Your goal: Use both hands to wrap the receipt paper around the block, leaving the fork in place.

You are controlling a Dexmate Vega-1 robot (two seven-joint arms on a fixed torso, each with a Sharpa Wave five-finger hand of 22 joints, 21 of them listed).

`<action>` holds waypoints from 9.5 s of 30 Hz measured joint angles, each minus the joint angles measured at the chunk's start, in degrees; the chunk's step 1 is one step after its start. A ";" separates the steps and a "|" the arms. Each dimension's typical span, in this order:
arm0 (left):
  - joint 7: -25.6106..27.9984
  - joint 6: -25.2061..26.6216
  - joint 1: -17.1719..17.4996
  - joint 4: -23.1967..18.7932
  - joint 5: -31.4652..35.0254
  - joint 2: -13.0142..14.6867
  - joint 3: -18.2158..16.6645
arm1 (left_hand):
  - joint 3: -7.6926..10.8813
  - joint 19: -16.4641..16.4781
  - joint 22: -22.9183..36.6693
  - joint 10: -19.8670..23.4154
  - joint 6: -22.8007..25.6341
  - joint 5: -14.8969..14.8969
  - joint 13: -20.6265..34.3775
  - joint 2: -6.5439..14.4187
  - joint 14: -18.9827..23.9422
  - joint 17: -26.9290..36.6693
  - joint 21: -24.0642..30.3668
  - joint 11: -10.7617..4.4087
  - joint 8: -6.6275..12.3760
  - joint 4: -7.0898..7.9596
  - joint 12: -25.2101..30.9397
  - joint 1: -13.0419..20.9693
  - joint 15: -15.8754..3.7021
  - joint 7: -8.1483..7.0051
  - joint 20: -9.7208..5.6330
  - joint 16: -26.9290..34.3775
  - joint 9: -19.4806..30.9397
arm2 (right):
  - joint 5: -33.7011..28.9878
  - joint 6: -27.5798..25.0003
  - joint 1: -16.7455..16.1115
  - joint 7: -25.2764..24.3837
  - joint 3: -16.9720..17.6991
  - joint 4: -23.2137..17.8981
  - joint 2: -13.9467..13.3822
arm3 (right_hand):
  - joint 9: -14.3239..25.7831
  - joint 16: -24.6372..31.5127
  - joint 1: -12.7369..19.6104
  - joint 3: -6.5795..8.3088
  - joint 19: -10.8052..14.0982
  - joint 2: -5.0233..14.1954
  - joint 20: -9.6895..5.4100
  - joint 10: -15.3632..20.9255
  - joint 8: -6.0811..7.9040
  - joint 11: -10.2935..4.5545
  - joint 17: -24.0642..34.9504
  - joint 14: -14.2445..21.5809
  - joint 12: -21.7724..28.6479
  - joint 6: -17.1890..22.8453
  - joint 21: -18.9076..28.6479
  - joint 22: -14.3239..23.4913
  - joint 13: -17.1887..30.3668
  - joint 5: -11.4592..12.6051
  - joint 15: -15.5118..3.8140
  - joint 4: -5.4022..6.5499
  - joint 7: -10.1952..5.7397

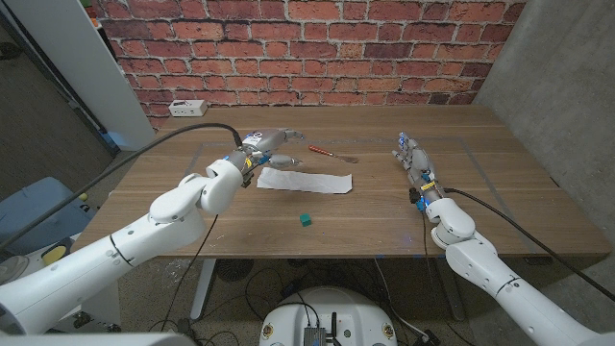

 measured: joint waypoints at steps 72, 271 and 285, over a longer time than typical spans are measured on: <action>-36.01 -16.56 -1.65 -9.42 14.36 0.58 2.03 | -3.21 1.32 -3.17 6.49 10.94 0.87 -0.36 5.22 4.79 0.09 -2.16 -0.48 -0.45 -1.37 0.90 14.72 -0.28 1.14 -3.81 1.84 -0.42 | -3.84 5.23 -13.46 -5.24 1.90 -8.02 -0.59 | -0.02 0.00 0.00 0.00 0.00 0.00 0.00 0.31 0.00 0.31 -0.02 0.00 0.00 0.30 0.00 0.28 -0.01 0.00 0.00 0.00 0.31; -22.29 -16.58 -22.85 23.06 27.06 -15.48 20.00 | -8.81 4.86 -3.83 22.21 33.42 0.55 11.33 11.65 28.16 18.91 21.89 -1.13 -1.20 -1.01 19.33 37.58 -3.12 10.23 -7.90 1.30 4.47 | -1.20 1.70 -8.18 -3.62 1.85 -4.45 -0.42 | -0.03 0.00 -0.85 0.00 -0.09 -0.85 0.50 0.71 0.00 0.71 -0.03 0.32 0.00 0.91 0.00 0.25 -0.01 0.00 0.32 0.00 0.31; -16.82 -17.26 -21.84 23.72 29.04 -15.35 19.00 | -8.47 5.23 -3.51 24.87 38.63 1.37 13.35 9.97 29.36 21.81 24.33 -1.12 0.98 -0.80 21.36 39.40 -1.90 10.42 -8.08 2.83 6.09 | -1.58 2.03 -8.66 -4.19 1.91 -5.03 -0.41 | -0.03 0.00 -0.85 0.00 -0.09 -0.85 0.50 0.71 0.00 0.71 -0.03 0.32 0.00 0.91 0.00 0.25 -0.01 0.00 0.32 0.00 0.31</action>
